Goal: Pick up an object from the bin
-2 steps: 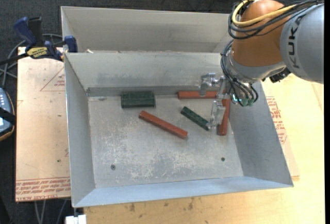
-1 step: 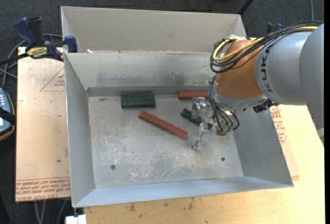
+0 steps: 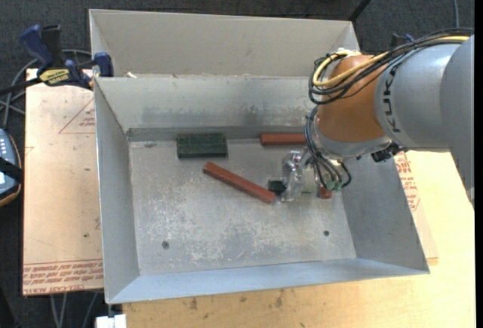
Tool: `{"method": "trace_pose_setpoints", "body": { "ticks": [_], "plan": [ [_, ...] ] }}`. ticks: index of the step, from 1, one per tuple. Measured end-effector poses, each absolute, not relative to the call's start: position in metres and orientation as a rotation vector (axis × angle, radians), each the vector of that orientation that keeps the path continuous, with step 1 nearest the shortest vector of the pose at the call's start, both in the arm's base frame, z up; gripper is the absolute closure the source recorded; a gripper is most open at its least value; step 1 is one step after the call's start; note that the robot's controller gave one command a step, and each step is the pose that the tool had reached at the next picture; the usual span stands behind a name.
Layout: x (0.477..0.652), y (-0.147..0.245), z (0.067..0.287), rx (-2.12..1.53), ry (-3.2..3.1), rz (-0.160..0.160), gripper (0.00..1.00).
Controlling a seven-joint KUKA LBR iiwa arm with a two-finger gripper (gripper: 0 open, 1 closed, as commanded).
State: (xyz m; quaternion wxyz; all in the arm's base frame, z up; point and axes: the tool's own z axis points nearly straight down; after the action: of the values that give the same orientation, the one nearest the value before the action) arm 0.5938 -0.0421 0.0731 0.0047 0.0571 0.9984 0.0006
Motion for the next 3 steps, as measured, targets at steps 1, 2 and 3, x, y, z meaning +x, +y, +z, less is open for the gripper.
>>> {"method": "trace_pose_setpoints", "body": {
  "ticks": [1,2,3],
  "plan": [
    [0.591,-0.062,0.22,-0.181,3.125,-0.002,1.0],
    [0.589,-0.062,0.216,-0.181,3.133,0.001,0.0],
    [0.595,-0.039,0.066,-0.215,3.139,0.005,0.0]
  ]
}}
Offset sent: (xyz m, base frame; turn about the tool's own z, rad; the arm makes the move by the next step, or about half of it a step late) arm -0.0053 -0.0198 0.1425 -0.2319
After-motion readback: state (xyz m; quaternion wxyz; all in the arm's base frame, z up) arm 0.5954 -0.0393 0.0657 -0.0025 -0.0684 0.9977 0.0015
